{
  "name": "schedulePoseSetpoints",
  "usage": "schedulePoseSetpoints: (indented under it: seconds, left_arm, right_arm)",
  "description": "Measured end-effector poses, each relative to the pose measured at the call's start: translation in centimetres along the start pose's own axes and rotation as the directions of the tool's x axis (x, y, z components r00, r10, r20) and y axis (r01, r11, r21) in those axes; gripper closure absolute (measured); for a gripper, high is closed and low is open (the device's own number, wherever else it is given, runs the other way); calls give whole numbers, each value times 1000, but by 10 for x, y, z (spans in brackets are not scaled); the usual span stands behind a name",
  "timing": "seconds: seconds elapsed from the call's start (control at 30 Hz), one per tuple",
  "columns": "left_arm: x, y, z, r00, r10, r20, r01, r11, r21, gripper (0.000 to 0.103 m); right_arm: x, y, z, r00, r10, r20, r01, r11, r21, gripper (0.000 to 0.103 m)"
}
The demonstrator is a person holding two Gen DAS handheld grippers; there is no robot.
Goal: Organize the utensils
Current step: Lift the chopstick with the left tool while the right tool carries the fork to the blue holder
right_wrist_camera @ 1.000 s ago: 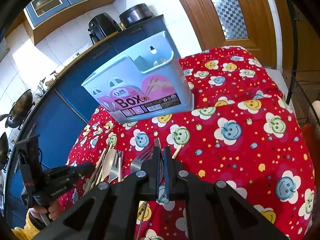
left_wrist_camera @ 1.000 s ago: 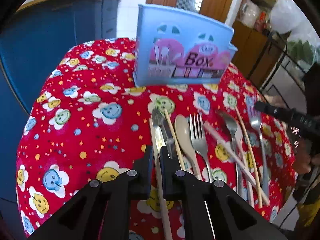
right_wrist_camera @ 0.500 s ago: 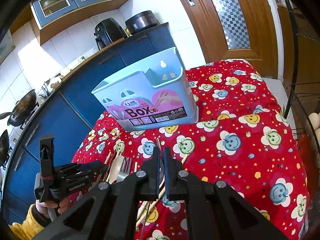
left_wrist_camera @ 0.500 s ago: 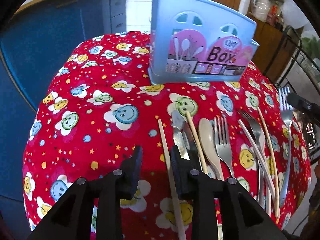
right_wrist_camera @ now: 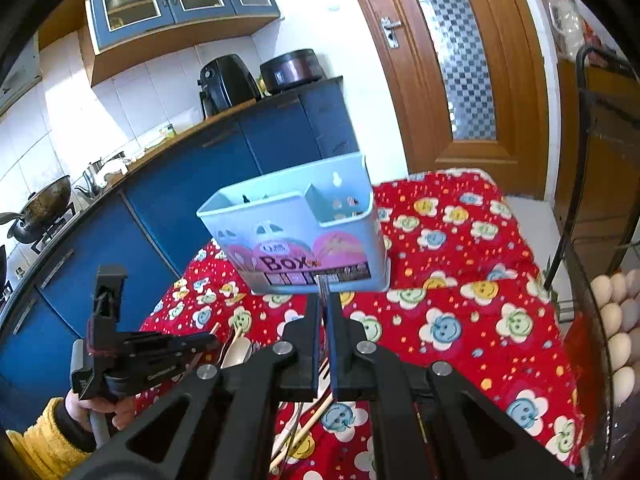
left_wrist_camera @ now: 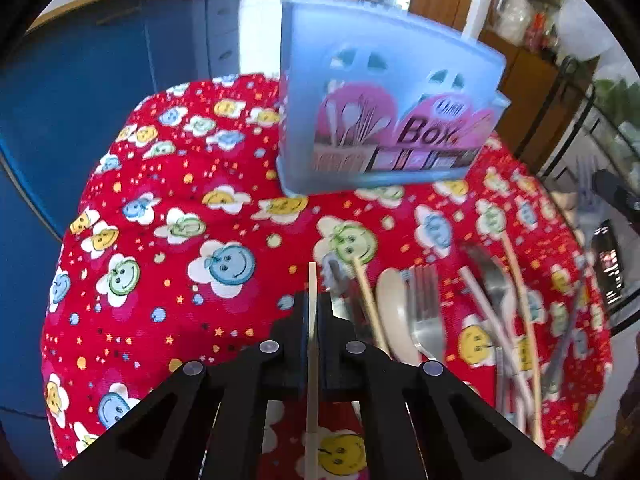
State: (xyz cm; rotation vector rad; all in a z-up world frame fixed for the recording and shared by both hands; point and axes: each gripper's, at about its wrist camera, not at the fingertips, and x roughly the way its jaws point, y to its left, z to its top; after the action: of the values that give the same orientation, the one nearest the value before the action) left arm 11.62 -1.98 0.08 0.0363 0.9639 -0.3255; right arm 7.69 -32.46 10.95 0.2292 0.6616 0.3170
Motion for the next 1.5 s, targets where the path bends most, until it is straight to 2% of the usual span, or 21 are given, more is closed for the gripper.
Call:
schedulePoseSetpoints:
  seconds: [0.1,0.23,0.37,0.47,0.73,0.93,1.07,1.3,1.43,1.5]
  left_arm:
    - [-16,-4,5,998,-17,55,18,1000,-16,99]
    - [-44,-11,16,986,-42,159,47,998,-32,99]
    - [-68,-15,28,964,-53,261,62,998,-28,99]
    - [-85,-20,41,940,-45,337,55,998,-19,99]
    - [-117,-21,82,896,-39,443,50,999,-13,99]
    - [-137,-22,121,852,-24,523,37,999,-13,99]
    - [-146,-23,144,815,-9,580,24,1000,-18,99]
    - [-141,-23,179,753,28,658,-7,999,-36,99]
    - [-127,-22,187,718,56,694,-27,998,-53,99]
    - [-116,-20,189,708,76,702,-44,997,-63,99]
  right_arm:
    - [-5,3,6,1000,-12,25,12,1000,-13,98]
    - [-14,7,16,997,-29,67,32,999,-35,98]
    - [-23,11,30,993,-46,111,53,997,-59,98]
    - [-26,13,42,990,-55,132,64,995,-71,98]
    - [-34,22,83,971,-104,217,135,982,-135,99]
    - [-29,25,116,957,-145,251,189,968,-162,99]
    - [-23,30,136,944,-172,281,229,956,-185,99]
    - [-6,32,159,932,-181,315,251,948,-197,99]
    - [10,31,162,936,-173,308,243,948,-205,99]
    - [20,29,160,941,-168,295,235,949,-211,99]
